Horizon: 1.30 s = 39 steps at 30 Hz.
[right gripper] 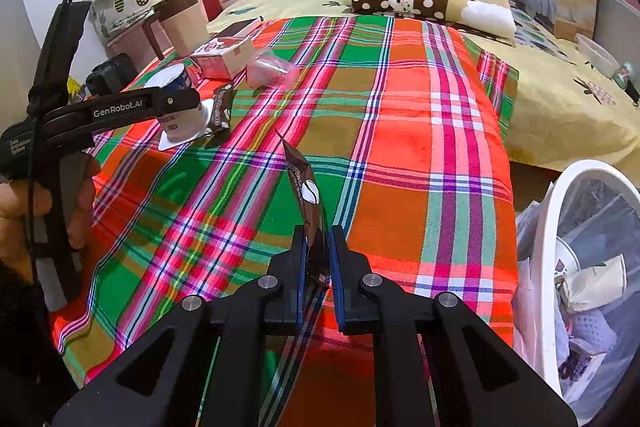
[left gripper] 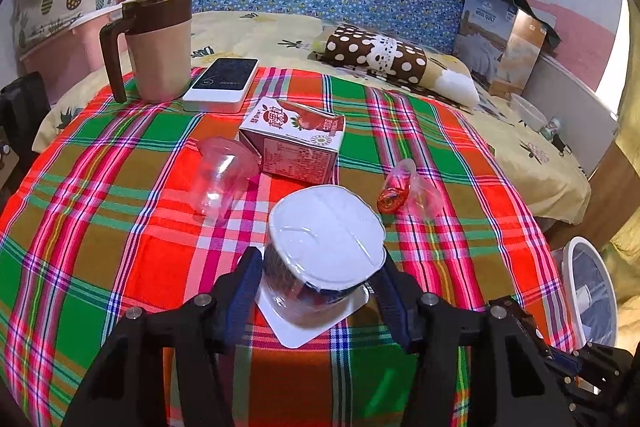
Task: Collect trash
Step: 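Grasp a brown snack wrapper with the right tool while the left tool grasps the white lidded cup, then carry the snack wrapper and white lidded cup over the white bin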
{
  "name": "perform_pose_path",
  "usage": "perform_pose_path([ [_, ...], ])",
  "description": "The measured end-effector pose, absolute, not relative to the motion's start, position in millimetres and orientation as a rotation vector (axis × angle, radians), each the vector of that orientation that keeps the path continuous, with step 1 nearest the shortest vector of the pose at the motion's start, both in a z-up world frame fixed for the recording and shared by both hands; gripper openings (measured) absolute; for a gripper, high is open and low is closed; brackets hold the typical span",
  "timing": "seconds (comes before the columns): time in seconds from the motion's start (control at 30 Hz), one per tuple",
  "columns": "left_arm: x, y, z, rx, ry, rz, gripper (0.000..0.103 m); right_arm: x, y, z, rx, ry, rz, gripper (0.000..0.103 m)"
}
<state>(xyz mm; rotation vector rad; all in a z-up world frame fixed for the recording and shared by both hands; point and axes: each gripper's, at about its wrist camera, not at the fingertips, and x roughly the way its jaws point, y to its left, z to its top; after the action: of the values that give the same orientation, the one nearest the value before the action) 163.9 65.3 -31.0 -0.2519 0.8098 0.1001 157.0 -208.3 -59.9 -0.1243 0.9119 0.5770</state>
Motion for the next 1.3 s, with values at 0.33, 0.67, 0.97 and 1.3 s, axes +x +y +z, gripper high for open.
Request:
perform_pose_path([
  [0.33, 144, 70, -19, -0.254, 0.775, 0.076, 0.055, 152, -212, -55, -0.112, 0.889, 0.572, 0.013],
  [0.67, 111, 53, 2, -0.236, 0.753, 0.019, 0.055, 141, -228, -41, -0.080, 0.843, 0.541, 0.013],
  [0.97, 95, 7, 21, -0.198, 0.736, -0.112, 0.055, 133, -264, -32, -0.035, 0.806, 0.454, 0.013],
  [1.3, 102, -76, 26, -0.123, 0.754, -0.306, 0.055, 127, -319, -29, 0.019, 0.792, 0.313, 0.013],
])
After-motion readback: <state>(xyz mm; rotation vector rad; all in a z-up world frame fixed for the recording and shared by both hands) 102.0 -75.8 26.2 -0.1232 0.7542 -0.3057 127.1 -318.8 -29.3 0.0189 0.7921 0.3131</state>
